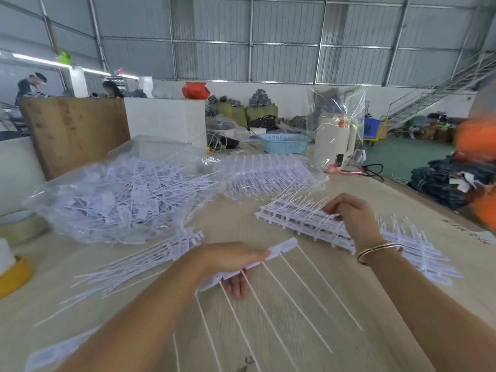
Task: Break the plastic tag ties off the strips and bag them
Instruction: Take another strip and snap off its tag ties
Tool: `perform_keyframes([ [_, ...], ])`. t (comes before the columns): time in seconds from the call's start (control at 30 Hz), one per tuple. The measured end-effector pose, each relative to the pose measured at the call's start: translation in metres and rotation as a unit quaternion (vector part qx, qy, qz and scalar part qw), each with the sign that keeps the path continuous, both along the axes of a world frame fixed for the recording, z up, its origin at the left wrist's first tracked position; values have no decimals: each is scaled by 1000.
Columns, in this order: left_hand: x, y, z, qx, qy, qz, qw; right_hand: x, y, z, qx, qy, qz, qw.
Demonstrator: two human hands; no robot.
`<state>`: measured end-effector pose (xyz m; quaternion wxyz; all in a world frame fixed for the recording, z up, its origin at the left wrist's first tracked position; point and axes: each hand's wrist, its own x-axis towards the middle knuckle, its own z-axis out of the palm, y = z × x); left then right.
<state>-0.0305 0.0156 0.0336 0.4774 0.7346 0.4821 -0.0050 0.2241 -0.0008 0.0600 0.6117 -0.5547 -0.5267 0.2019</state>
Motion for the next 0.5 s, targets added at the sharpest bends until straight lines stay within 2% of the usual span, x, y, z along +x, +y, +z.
perform_keyframes([
  [0.07,4,0,5,95,38,-2,995,-23,0,-5,-47,-136,60,988],
  [0.17,8,-3,2,219,61,18,974,-51,2,-28,-160,-279,142,936],
  [0.23,8,-3,-1,266,69,41,961,-56,2,-37,-208,-282,152,924],
  [0.33,7,-1,-5,302,40,71,950,-57,0,-35,-205,-278,165,924],
  [0.5,22,0,-9,272,-63,86,957,-67,-4,-32,-183,-215,174,943],
])
